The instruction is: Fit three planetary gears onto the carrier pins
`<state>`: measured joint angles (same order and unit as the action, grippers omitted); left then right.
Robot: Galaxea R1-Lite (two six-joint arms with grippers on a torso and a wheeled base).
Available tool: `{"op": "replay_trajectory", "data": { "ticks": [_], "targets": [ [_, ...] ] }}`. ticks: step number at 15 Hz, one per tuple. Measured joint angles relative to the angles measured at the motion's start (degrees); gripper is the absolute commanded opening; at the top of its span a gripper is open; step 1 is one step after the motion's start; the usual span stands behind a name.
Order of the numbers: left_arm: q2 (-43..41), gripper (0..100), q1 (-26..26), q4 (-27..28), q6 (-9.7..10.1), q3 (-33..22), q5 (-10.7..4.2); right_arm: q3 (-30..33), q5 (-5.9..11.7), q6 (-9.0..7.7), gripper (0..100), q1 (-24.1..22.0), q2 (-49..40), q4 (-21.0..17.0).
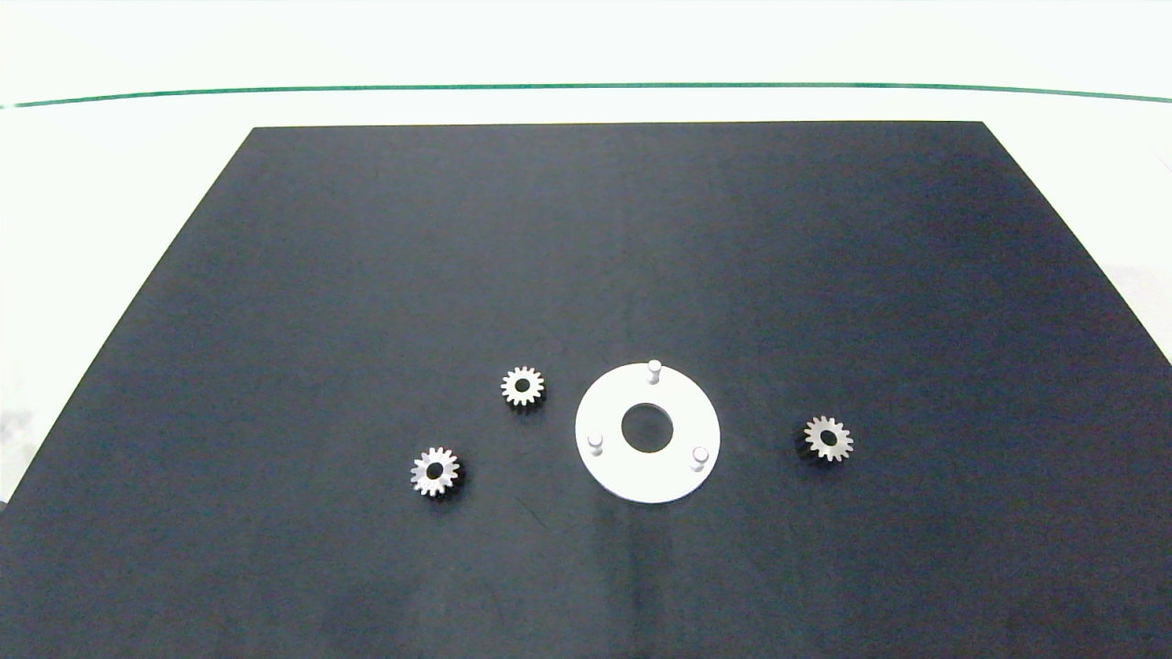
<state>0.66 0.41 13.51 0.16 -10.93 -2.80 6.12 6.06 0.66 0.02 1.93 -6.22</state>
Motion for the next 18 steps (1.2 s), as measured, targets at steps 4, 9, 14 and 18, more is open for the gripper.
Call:
{"op": "replay_trajectory", "data": {
  "ticks": [4,9,14,18],
  "targets": [
    [5.95,100,2.23,16.18,0.0,-14.58,-0.13,14.54,0.5,-0.41,100,1.97,8.96,-10.79],
    [13.47,100,2.96,25.32,-0.93,-23.02,-0.48,24.38,3.12,-1.62,100,2.45,24.25,-12.57],
    [19.07,100,2.8,26.67,-2.58,-26.36,-1.88,28.57,1.4,-3.61,100,3.02,36.08,-12.74],
    [24.55,100,2.96,26.34,-7.64,-25.7,-1.66,30.56,-1.44,-3.68,100,5.21,39.45,-17.46]
  ]
}}
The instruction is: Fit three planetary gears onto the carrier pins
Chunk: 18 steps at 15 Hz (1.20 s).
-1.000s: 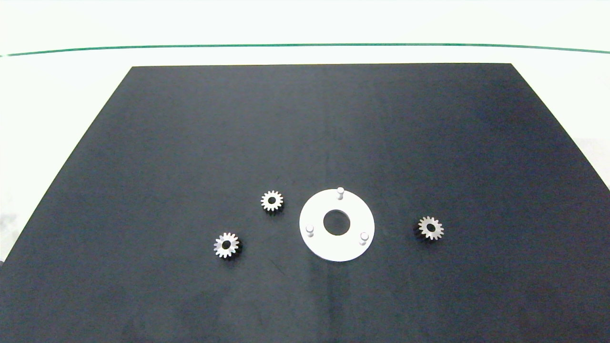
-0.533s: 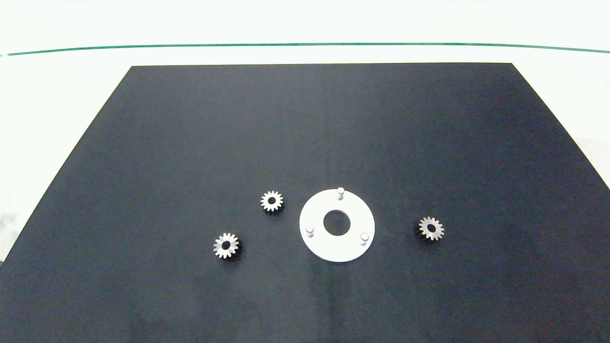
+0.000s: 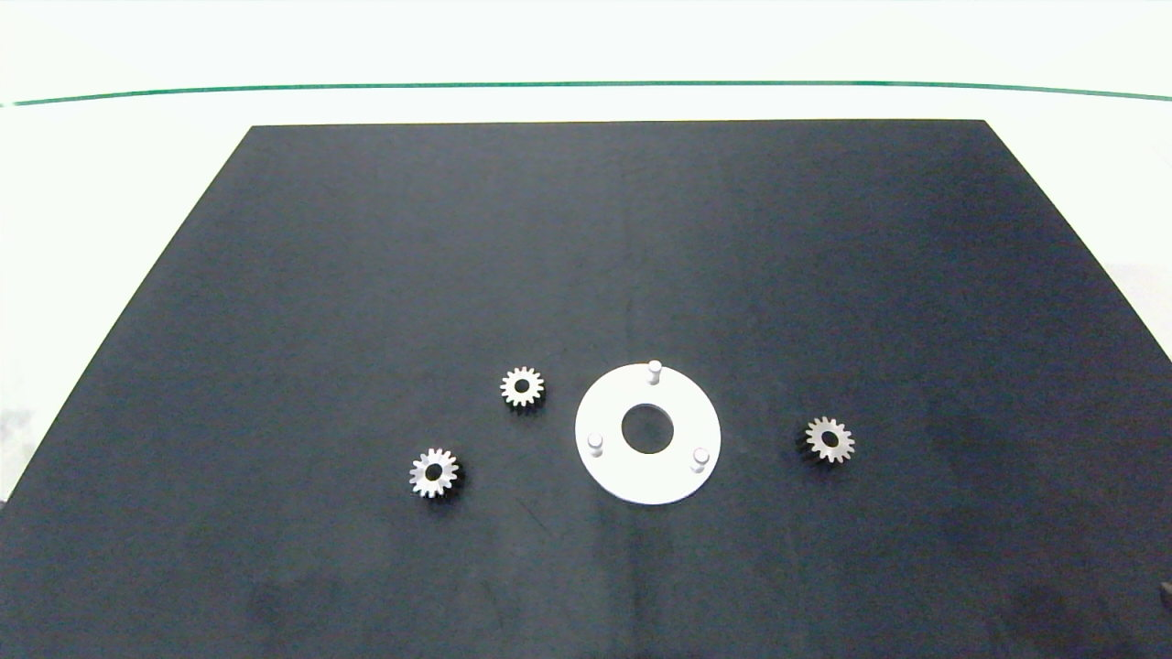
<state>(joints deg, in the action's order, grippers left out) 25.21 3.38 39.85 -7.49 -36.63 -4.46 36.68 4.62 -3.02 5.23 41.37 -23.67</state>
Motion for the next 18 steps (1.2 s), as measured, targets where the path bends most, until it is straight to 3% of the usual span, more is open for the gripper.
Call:
{"op": "replay_trajectory", "data": {
  "ticks": [3,6,7,8,12,15,18],
  "targets": [
    [4.72,100,0.1,-4.07,-3.38,0.44,0.13,1.11,-0.16,0.05,100,2.36,0.0,-1.77],
    [10.15,100,0.48,-9.37,-9.63,1.11,0.26,2.29,-0.24,0.07,100,3.15,0.18,-1.93],
    [11.78,100,1.41,-11.28,-10.29,1.46,0.26,2.32,-0.27,0.2,100,3.3,0.13,-1.99],
    [13.59,100,3.71,-15.06,-10.35,2.32,0.26,2.32,-0.3,0.39,100,3.41,0.07,-2.06],
    [21.48,100,12.45,-41.78,-9.72,13.68,0.28,1.96,-0.2,1.05,100,3.39,-0.72,-2.12],
    [26.82,100,18.97,-46.87,-6.49,17.9,0.15,1.88,-0.18,1.05,100,3.28,-0.91,-2.12],
    [31.79,100,22.47,-50.85,-5.88,18.66,0.04,1.95,-0.29,1.12,100,3.28,-0.98,-2.01]
  ]
}}
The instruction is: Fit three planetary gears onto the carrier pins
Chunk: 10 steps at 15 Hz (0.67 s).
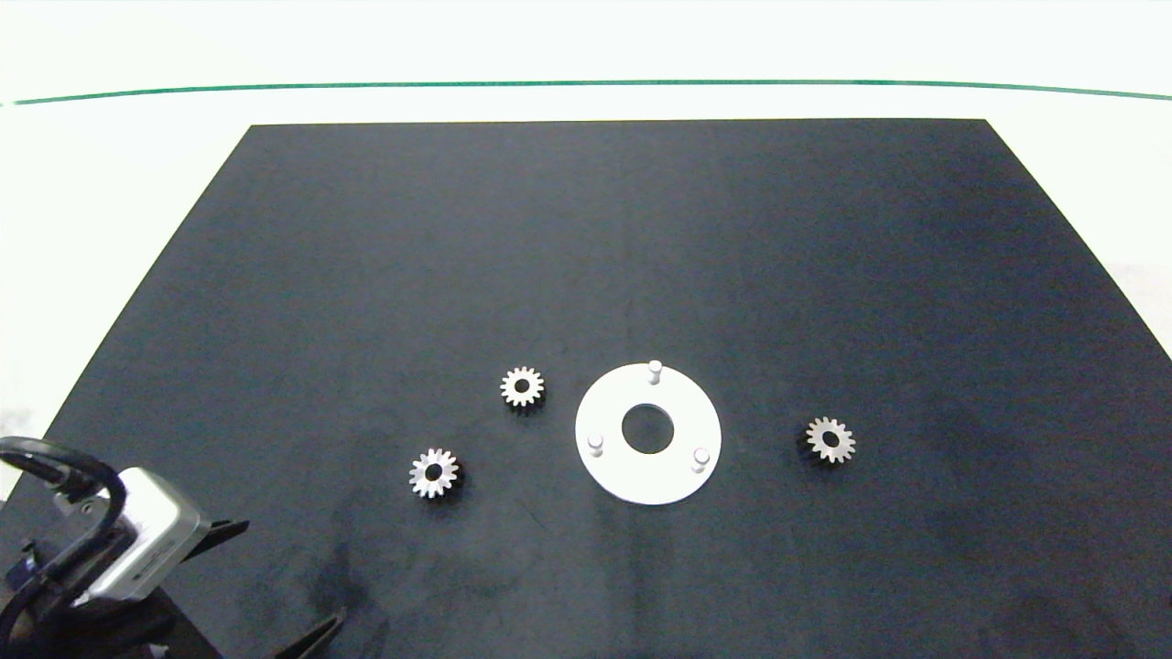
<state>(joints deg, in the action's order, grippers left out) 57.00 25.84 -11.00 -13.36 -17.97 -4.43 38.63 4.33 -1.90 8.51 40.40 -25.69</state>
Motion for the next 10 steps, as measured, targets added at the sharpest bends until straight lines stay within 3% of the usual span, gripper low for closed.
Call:
{"op": "replay_trajectory", "data": {
  "ticks": [3,7,8,10],
  "targets": [
    [5.86,100,0.74,-10.36,0.52,1.33,-0.06,-0.02,-0.83,0.09,100,0.17,0.52,0.59],
    [12.7,100,0.89,-15.19,0.72,1.38,-0.41,-0.1,-1.13,0.15,100,1.33,2.01,3.67],
    [14.54,100,0.89,-17.92,0.68,1.3,-0.89,-0.1,-1.02,0.17,100,1.79,2.38,3.78],
    [17.88,100,1.02,-22.36,0.55,1.3,-3.38,-0.1,-1.11,1.02,100,2.38,2.73,4.08]
  ]
}}
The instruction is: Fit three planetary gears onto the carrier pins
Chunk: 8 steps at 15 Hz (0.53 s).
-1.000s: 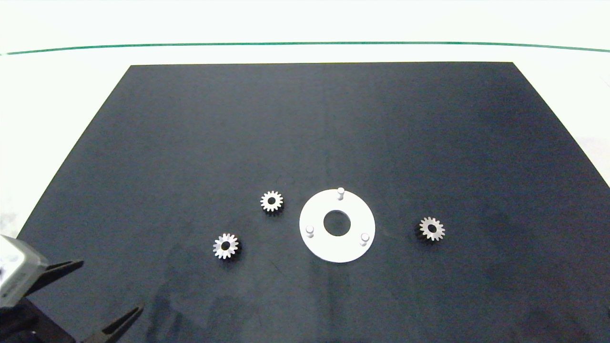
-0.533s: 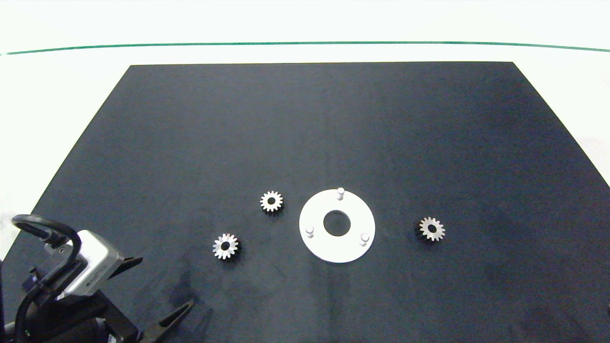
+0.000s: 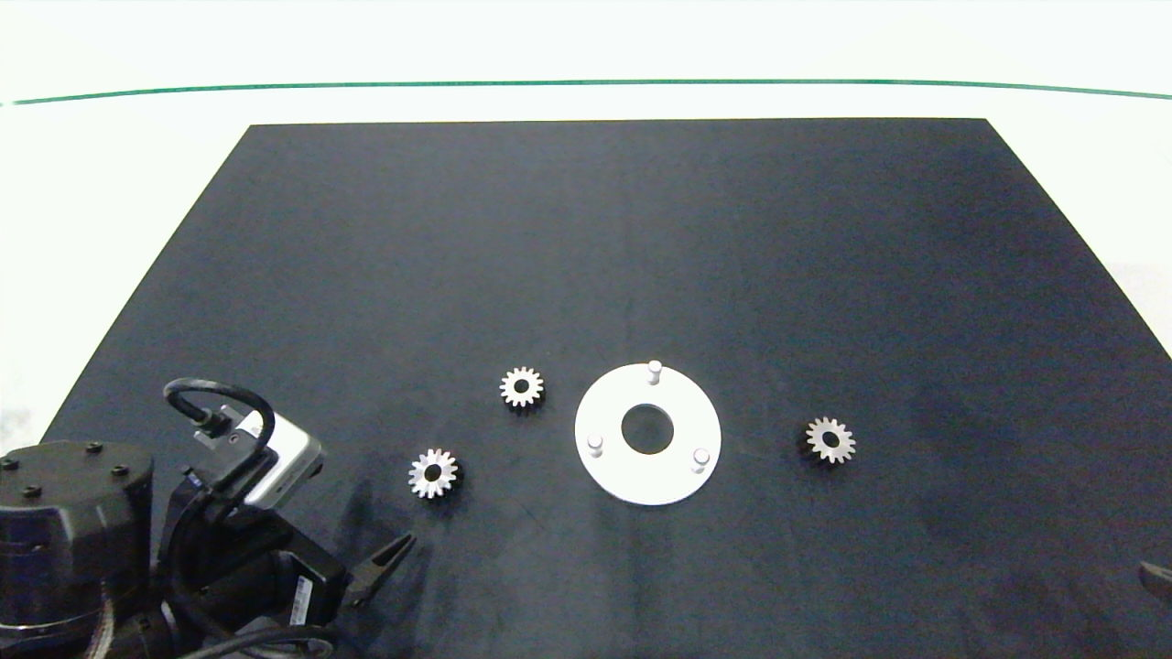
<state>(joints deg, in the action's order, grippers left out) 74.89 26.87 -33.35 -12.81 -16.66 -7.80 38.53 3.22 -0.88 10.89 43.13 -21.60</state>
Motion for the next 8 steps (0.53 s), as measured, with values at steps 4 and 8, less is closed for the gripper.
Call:
{"op": "replay_trajectory", "data": {
  "ticks": [4,8],
  "targets": [
    [3.11,100,2.01,-0.38,0.0,-1.02,-0.9,-2.93,-1.68,1.34,100,1.29,0.55,6.25],
    [4.79,100,2.04,-0.29,0.0,-2.4,-0.9,-3.97,-1.62,1.32,100,2.15,0.67,7.06]
  ]
}}
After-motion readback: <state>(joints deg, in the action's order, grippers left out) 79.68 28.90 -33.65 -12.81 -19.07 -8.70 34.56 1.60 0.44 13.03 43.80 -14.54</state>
